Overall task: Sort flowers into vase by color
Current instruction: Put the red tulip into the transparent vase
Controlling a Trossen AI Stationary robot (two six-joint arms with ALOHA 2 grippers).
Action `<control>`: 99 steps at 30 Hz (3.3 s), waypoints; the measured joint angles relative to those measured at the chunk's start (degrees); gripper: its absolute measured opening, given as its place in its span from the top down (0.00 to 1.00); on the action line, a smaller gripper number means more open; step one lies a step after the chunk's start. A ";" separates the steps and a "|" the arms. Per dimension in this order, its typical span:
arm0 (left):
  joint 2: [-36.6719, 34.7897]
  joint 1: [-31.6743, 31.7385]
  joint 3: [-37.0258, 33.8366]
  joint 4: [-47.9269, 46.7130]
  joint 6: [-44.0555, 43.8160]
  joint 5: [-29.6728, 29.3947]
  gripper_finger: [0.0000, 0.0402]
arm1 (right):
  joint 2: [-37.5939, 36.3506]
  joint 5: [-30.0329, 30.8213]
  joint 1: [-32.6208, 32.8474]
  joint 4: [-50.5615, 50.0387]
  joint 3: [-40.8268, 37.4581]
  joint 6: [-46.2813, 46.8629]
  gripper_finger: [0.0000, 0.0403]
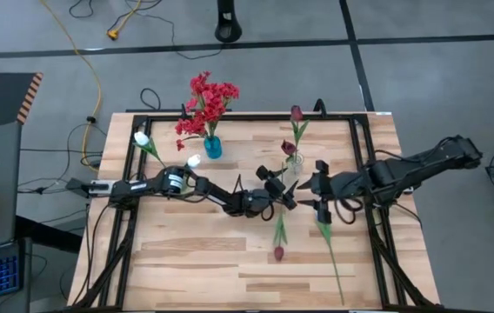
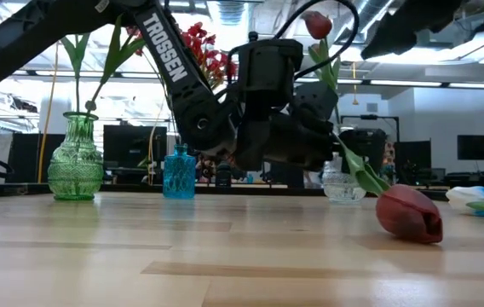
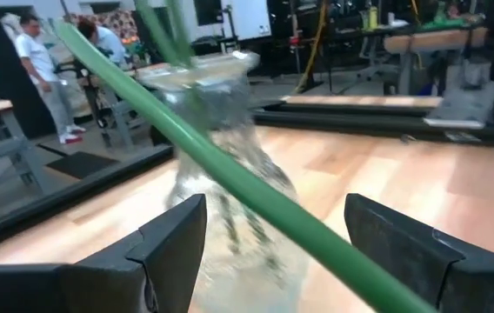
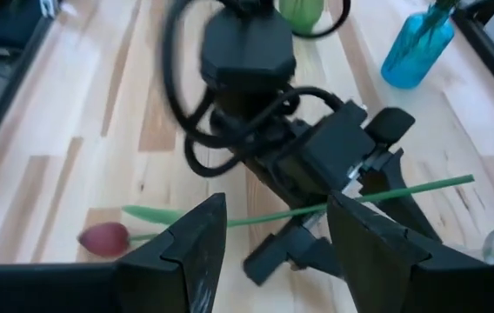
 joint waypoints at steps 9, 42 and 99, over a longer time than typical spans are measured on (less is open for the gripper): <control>0.00 -2.86 0.00 -5.17 -1.68 4.76 0.35 | 7.34 0.00 0.72 0.32 0.02 -3.26 0.44; -0.04 -0.88 0.00 -12.36 -11.59 20.25 0.35 | 40.59 6.94 13.68 6.01 9.41 -32.85 0.44; -0.04 -1.87 0.02 -12.73 -4.74 24.30 0.35 | 1.50 27.34 13.79 -7.31 14.69 -12.39 0.88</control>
